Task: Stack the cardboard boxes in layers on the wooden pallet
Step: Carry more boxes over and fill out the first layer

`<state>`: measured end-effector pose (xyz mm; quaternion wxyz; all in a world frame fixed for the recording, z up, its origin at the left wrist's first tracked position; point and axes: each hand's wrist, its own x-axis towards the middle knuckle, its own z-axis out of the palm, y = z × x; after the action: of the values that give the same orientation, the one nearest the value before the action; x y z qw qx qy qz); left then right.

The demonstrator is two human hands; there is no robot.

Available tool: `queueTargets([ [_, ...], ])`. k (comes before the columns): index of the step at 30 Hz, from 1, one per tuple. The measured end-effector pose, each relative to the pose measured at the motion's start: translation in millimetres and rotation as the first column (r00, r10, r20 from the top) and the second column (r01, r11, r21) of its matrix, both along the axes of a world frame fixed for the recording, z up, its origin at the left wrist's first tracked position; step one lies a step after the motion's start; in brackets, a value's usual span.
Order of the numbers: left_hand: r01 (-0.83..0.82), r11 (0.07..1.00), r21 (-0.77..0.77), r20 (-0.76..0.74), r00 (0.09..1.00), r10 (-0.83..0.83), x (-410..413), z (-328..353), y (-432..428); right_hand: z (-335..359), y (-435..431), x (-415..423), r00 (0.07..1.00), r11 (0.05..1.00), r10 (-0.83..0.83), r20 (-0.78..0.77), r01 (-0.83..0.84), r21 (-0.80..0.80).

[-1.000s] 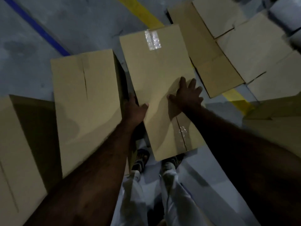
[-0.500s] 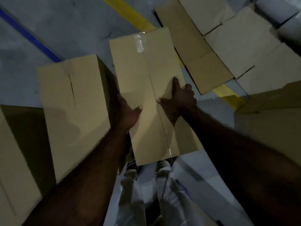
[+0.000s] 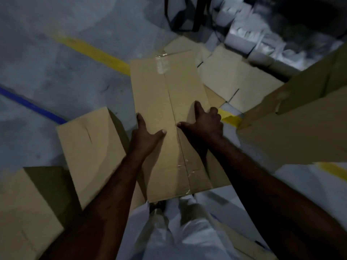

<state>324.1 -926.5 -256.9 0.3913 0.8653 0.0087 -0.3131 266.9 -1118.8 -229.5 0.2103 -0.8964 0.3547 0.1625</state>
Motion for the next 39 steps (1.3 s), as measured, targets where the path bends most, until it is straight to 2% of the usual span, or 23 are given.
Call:
queueTargets([
  [8,0.342,0.939,0.048,0.198,0.918,-0.344,-13.8,92.4,-31.3,91.4,1.6,-88.2,0.934,0.945,-0.316,0.168,0.325,-0.030],
  [12,0.451,0.892,0.040,0.275,0.853,-0.444,-34.5,122.2,-50.2,118.0,4.0,-132.0,0.868,0.888,-0.440,0.228,0.458,-0.029],
  [18,0.600,0.792,0.115,0.337,0.726,-0.599,-81.8,158.6,-74.2,143.9,16.0,-209.5,0.763,0.794,-0.580,0.284,0.608,-0.013],
  [25,0.692,0.716,0.091,0.394,0.636,-0.664,-162.4,192.6,-88.2,167.6,30.7,-304.7,0.677,0.706,-0.665,0.316,0.708,-0.031],
  [27,0.739,0.667,0.097,0.431,0.573,-0.698,-190.1,200.0,-89.0,171.5,37.1,-335.9,0.640,0.672,-0.695,0.326,0.740,-0.020],
  [31,0.841,0.530,0.110,0.396,0.452,-0.799,-245.4,215.4,-97.6,181.8,51.6,-400.7,0.576,0.601,-0.749,0.327,0.799,-0.029],
  [36,0.910,0.411,0.043,0.386,0.365,-0.847,-307.3,219.6,-105.6,190.0,72.4,-472.4,0.510,0.528,-0.794,0.332,0.848,-0.041],
  [39,0.937,0.343,0.064,0.417,0.287,-0.862,-353.4,222.7,-110.0,193.6,87.0,-517.9,0.454,0.463,-0.825,0.336,0.884,-0.057],
])
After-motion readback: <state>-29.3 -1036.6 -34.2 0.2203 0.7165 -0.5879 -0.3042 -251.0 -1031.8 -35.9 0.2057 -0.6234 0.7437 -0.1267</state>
